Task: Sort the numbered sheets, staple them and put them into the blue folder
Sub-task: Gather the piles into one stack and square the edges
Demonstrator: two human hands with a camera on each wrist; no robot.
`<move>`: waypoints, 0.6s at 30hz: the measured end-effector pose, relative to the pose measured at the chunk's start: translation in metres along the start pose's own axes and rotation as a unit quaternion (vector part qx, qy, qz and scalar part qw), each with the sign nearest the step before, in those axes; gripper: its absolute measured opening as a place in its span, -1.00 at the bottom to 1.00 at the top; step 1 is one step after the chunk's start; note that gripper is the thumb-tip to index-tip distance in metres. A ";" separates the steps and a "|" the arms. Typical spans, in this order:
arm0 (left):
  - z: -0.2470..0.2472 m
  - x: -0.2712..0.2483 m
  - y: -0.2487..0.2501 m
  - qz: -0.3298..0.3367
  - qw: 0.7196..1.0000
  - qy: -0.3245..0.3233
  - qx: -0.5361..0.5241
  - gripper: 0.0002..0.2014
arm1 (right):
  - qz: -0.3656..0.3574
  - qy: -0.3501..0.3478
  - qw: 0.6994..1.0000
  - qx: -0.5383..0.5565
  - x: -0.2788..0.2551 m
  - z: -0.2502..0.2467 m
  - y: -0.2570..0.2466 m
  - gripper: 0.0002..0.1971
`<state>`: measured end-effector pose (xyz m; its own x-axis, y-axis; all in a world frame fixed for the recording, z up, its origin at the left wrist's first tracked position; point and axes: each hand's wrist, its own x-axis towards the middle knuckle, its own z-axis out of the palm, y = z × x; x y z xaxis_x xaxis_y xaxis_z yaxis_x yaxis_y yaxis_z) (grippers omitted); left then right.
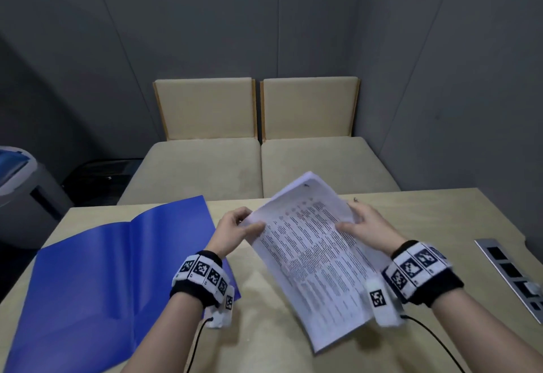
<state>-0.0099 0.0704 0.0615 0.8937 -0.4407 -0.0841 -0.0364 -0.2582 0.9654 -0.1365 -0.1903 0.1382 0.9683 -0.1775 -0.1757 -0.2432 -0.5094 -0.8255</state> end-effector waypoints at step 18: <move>0.095 -0.020 -0.097 -0.302 0.943 0.106 -0.089 -0.40 | 0.347 -0.040 0.914 0.205 -0.011 0.105 0.173 -0.66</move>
<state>-0.0665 0.0221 -0.0543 0.7972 -0.0717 -0.5995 0.5675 -0.2500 0.7845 -0.1831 -0.1884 -0.0590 0.5939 -0.2673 -0.7588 -0.7749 0.0636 -0.6289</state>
